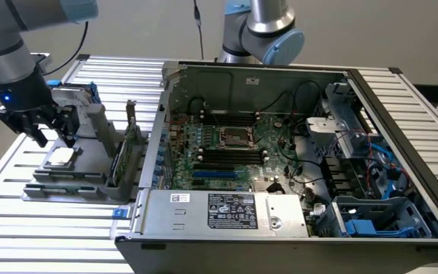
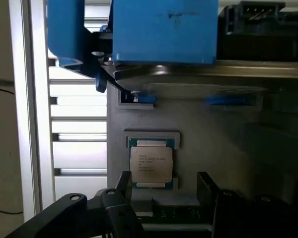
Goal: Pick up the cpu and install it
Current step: 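Pick up the cpu and move it towards the insertion slot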
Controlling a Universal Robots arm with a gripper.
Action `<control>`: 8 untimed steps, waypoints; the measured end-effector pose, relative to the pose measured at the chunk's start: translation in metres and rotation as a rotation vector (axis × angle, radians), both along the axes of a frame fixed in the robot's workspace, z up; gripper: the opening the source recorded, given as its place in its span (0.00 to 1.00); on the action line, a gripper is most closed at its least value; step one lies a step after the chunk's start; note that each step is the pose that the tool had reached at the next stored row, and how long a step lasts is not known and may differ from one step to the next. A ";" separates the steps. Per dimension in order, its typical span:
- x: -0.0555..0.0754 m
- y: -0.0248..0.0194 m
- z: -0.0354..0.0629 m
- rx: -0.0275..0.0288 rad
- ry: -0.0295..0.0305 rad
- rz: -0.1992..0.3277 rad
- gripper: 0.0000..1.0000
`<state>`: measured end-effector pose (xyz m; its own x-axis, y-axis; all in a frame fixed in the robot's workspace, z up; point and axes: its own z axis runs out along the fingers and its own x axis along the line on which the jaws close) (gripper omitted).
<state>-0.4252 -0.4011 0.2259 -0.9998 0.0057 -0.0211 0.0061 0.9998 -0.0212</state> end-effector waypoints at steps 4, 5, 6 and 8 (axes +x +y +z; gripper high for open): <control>0.000 -0.0021 -0.0073 0.0001 0.0006 0.001 0.64; 0.000 -0.0023 -0.0089 0.0002 0.0010 0.001 0.64; 0.000 -0.0024 -0.0103 0.0006 0.0015 0.001 0.64; 0.000 -0.0025 -0.0123 0.0024 0.0028 0.001 0.64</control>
<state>-0.4252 -0.4035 0.2136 -0.9998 0.0045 -0.0183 0.0049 0.9998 -0.0188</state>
